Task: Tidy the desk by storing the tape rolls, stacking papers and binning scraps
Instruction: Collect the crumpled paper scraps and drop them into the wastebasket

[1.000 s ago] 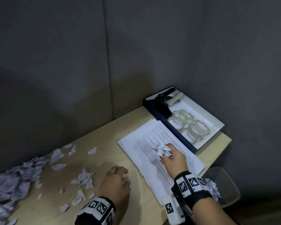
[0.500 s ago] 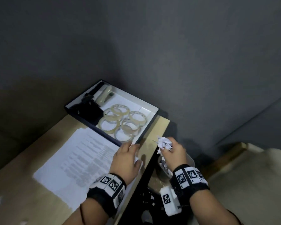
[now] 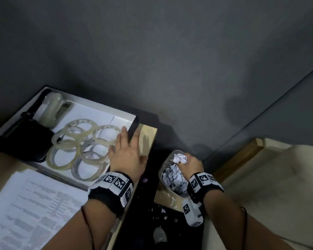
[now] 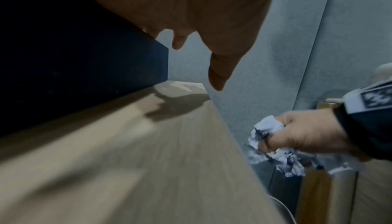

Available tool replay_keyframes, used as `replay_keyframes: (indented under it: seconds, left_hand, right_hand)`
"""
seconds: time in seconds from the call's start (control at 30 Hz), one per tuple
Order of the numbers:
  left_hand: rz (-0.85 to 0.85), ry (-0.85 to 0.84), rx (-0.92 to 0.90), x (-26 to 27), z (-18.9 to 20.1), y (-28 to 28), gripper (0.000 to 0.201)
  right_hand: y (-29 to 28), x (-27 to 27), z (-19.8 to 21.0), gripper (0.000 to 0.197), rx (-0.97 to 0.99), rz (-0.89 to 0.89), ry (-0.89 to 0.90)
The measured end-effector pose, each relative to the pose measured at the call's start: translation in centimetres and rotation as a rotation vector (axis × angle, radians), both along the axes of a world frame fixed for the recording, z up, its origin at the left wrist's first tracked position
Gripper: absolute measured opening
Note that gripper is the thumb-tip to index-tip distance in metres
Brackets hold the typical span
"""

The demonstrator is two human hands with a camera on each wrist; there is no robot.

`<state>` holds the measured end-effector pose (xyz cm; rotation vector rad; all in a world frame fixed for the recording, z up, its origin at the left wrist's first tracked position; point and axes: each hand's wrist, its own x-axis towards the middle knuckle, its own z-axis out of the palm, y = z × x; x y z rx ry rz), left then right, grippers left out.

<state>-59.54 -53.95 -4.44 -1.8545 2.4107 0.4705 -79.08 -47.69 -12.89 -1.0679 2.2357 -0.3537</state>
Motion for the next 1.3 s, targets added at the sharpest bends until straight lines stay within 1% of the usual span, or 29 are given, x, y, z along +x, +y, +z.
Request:
replay_keyframes:
  seconds: [0.1,0.27,0.43,0.5,0.6,0.67,0.73,0.87,0.97,1.03,1.17,1.23,1.3]
  left_hand:
    - [-0.004,-0.088,-0.06,-0.6,-0.9,-0.3,0.105]
    - [0.026,-0.105,-0.125,-0.7,-1.7,-0.4,0.121]
    - [0.024,-0.144,-0.098,-0.8,-1.8,-0.5,0.127]
    - [0.027,-0.139,-0.075,-0.8,-1.6,-0.6,0.128]
    - [0.025,-0.115,-0.042,-0.7,-1.2,-0.6,0.13]
    - [0.024,-0.1,-0.018,-0.6,-1.0,-0.7,0.132]
    - [0.023,-0.085,0.007,-0.6,-0.9,-0.7,0.134]
    - [0.019,-0.057,0.042,-0.4,-0.6,-0.8,0.135]
    - [0.025,-0.021,0.079,-0.4,-0.1,-0.8,0.134]
    - [0.024,0.02,0.123,-0.2,0.3,-0.9,0.131]
    - [0.033,0.09,0.177,1.2,1.5,-0.5,0.118]
    - [0.039,0.091,0.157,2.2,2.3,0.5,0.11]
    - [0.062,0.118,0.122,3.8,3.2,1.9,0.105]
  right_hand:
    - [-1.3,-1.4,-2.9,0.039,0.151,0.037,-0.012]
    - [-3.0,-2.8,-7.0,0.049,0.297,0.102,-0.038]
    - [-3.3,-3.3,-8.4,0.061,0.335,0.091,-0.065]
    - [-3.3,-3.4,-8.7,0.063,0.354,0.142,-0.046]
    - [-3.1,-3.8,-9.4,0.068,0.357,0.112,-0.038]
    - [-2.8,-4.1,-9.9,0.066,0.37,0.131,-0.003]
    - [-2.4,-4.1,-10.0,0.059,0.374,0.144,0.041]
    - [-1.4,-4.2,-10.4,0.045,0.342,0.132,0.032]
    - [-0.9,-3.9,-9.8,0.039,0.316,0.114,0.012]
    - [-0.7,-3.4,-8.4,0.034,0.263,0.111,0.025]
    - [-0.1,-1.4,-3.8,0.021,0.186,0.064,-0.011]
    - [0.4,-0.2,-1.3,0.011,0.12,0.006,-0.048]
    - [0.9,1.3,1.4,0.008,0.046,-0.029,-0.072]
